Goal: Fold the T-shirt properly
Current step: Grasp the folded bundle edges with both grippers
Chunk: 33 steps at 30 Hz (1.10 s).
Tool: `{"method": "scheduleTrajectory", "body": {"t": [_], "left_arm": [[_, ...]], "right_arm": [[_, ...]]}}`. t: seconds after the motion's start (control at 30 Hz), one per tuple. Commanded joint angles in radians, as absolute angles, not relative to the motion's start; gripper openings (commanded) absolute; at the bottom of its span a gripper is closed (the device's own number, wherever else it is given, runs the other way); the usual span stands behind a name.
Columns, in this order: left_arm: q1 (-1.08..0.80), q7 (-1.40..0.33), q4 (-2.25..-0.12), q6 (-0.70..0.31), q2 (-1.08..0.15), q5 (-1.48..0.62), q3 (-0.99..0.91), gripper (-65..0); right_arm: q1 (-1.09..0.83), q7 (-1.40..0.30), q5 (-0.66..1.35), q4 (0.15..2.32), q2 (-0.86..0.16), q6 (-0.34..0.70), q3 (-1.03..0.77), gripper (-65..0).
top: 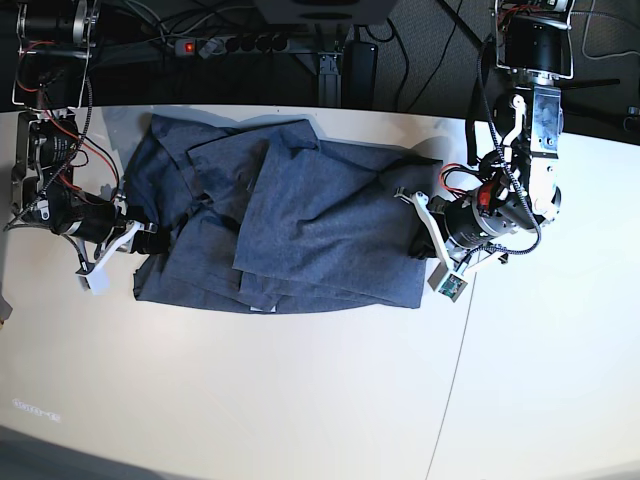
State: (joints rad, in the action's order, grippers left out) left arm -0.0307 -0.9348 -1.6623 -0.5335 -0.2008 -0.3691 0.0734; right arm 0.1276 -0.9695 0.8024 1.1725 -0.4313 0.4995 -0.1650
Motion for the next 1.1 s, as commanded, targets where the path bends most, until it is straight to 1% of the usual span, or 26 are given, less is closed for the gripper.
{"method": "scheduleTrajectory", "body": {"t": [0.0,0.2,0.33,0.53,0.67,0.83,1.07], "left_arm": [[-0.017,-0.912,-1.681,-0.562,-0.203,-0.382,0.072,-65.0],[-0.017,-0.914,-1.681,-0.562,-0.203,-0.384,0.027,-65.0],[-0.017,-0.926,-1.681,-0.563,-0.203,-0.385,-0.047,-65.0],[-0.039,-0.932,-1.681,-0.566,-0.203,-0.386,-0.079,-65.0],[-0.093,-0.932,-1.681,-0.566,-0.202,-0.419,-0.079,-65.0],[-0.14,-0.932,-1.681,-0.566,-0.18,-0.46,-0.078,-65.0],[-0.15,-0.932,-1.681,-0.57,-0.107,-0.457,-0.042,-65.0]], "right_arm": [[0.124,-1.017,0.738,1.171,-0.44,0.577,-0.16,-65.0],[0.124,-0.907,0.589,1.171,-0.44,0.576,-0.16,-65.0],[0.125,-0.846,0.56,1.171,-0.46,0.576,-0.162,-65.0],[0.125,-0.83,0.588,1.196,-0.533,0.576,-0.176,-65.0],[0.125,-0.833,0.609,1.24,-0.564,0.576,-0.216,-65.0],[0.125,-0.874,0.672,1.311,-0.585,0.577,-0.234,-65.0],[0.124,-0.925,0.732,1.493,-0.587,0.576,-0.234,-65.0]]}}
